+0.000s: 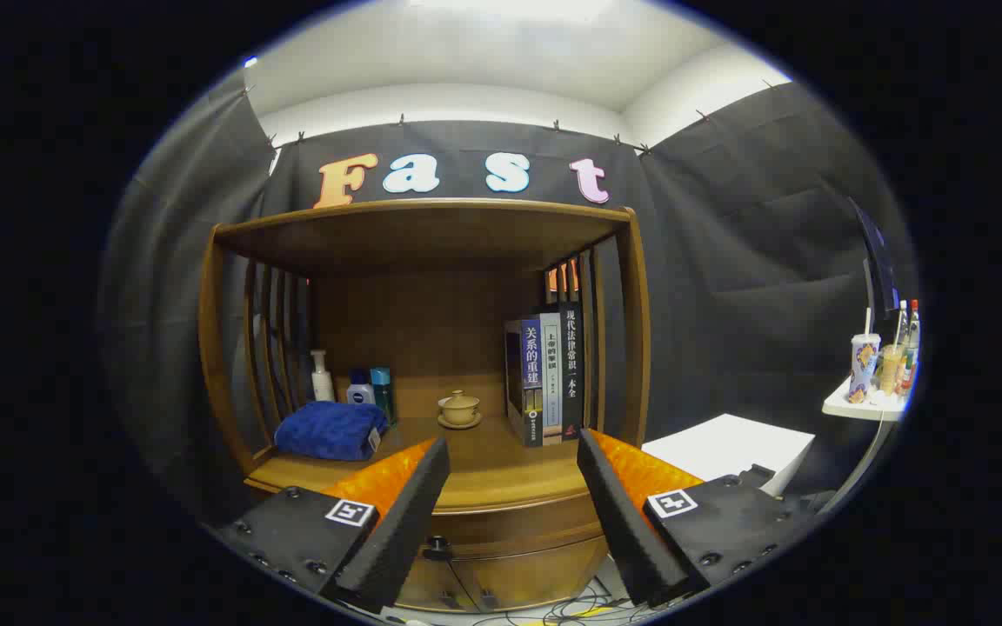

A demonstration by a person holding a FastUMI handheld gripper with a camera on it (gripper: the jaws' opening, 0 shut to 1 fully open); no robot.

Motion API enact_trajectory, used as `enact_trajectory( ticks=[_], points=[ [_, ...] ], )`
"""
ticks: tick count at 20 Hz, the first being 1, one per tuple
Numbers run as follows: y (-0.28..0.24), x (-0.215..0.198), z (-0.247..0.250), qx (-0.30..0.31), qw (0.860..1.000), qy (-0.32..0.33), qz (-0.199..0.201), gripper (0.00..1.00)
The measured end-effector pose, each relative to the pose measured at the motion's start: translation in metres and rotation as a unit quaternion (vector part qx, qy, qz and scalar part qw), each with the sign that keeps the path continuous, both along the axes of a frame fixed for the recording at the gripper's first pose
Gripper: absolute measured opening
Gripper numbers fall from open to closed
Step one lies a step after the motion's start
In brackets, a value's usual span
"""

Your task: Pull open the drawer, take out the items inside it, and place them on the countertop above the cabinet.

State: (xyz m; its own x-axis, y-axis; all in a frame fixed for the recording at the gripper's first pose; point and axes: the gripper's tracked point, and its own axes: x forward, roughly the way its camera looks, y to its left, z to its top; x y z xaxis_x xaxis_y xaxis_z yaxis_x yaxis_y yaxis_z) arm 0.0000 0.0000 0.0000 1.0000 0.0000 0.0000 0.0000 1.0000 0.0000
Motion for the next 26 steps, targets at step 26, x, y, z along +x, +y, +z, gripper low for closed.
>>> enact_trajectory(
  ticks=[26],
  points=[
    [0.053, -0.023, -0.089, -0.001, 0.999, 0.023, 0.045, 0.98]
  ],
)
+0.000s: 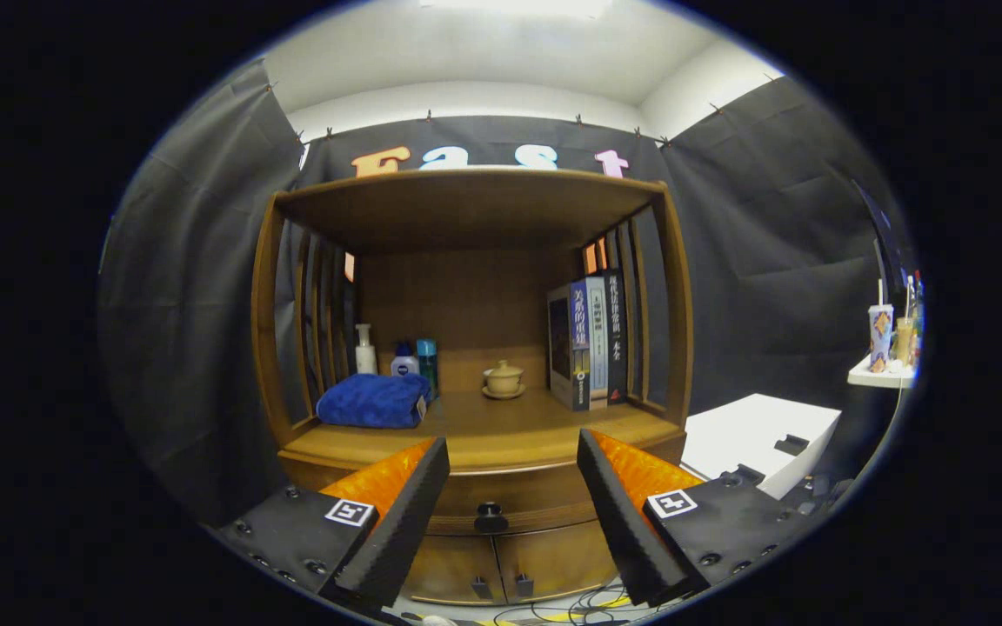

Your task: Pull open the drawer, take out the items inside it, and place them on the countertop above the cabinet.

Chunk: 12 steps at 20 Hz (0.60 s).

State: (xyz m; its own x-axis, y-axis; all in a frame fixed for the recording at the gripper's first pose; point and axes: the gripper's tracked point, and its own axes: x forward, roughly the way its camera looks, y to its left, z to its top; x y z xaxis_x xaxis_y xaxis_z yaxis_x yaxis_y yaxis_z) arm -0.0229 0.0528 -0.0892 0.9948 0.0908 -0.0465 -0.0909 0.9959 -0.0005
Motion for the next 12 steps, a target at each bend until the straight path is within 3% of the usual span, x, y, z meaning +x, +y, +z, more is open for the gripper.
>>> enact_trajectory(
  ticks=[7, 12],
  points=[
    [0.007, 0.029, -0.065, -0.040, 0.999, 0.028, 0.010, 0.98],
    [0.002, 0.041, -0.111, -0.026, 0.998, 0.053, 0.008, 0.97]
  ],
)
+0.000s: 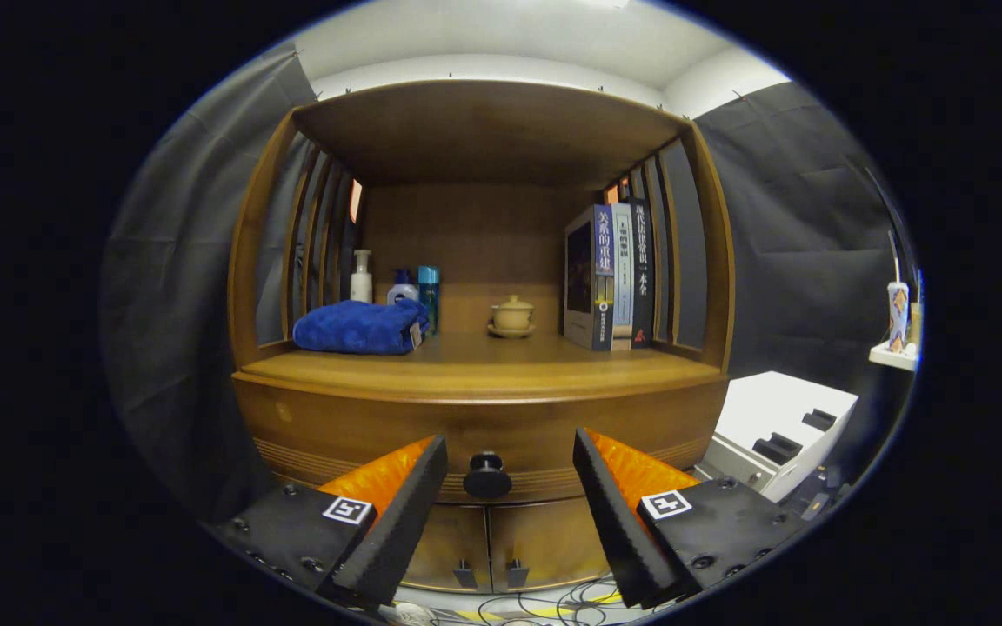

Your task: Pull open the drawer, take out the items inside it, and place them on the countertop above the cabinet.

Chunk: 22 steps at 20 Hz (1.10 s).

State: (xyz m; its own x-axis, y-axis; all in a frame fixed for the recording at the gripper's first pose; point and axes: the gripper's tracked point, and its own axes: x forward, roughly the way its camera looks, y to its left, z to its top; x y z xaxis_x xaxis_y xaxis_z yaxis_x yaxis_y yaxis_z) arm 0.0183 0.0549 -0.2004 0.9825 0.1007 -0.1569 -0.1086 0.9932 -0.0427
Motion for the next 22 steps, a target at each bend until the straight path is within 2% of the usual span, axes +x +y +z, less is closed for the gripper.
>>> enact_trajectory(
  ticks=[6, 14, 16, 18, 21, 22],
  points=[
    [0.003, 0.017, -0.033, 0.016, 0.999, 0.036, 0.012, 0.97],
    [0.031, 0.044, -0.063, 0.024, 0.996, 0.076, 0.048, 0.84],
    [0.029, 0.053, -0.065, 0.019, 0.996, 0.075, 0.038, 0.80],
    [0.021, 0.060, -0.067, 0.004, 0.997, 0.075, 0.022, 0.70],
    [0.023, 0.058, -0.069, 0.004, 0.997, 0.073, 0.039, 0.53],
    [0.023, 0.057, -0.068, 0.006, 0.997, 0.071, 0.043, 0.52]
  ],
)
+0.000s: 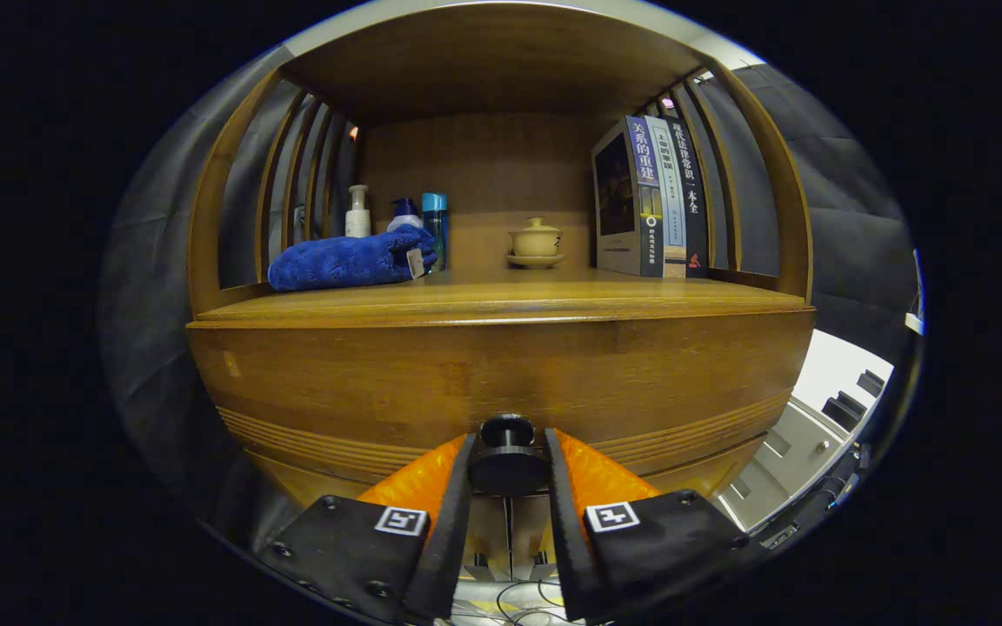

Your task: Pull open the drawer, take out the items inside it, and place them on the countertop above the cabinet.

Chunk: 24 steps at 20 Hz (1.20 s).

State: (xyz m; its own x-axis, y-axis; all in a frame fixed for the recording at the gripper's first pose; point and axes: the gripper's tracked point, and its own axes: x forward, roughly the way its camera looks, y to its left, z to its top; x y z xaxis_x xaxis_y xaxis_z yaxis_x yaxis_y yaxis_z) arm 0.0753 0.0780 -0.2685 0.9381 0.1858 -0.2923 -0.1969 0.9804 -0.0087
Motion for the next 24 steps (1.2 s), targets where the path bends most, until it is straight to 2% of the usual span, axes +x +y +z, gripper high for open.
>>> enact_trajectory(
  ticks=[2, 7, 24],
  points=[
    [0.000, 0.001, -0.004, 0.009, 1.000, 0.006, 0.003, 0.50],
    [-0.003, -0.003, -0.002, 0.000, 1.000, 0.017, -0.013, 0.34],
    [-0.019, -0.098, 0.007, 0.002, 0.999, 0.013, -0.029, 0.34]
  ],
)
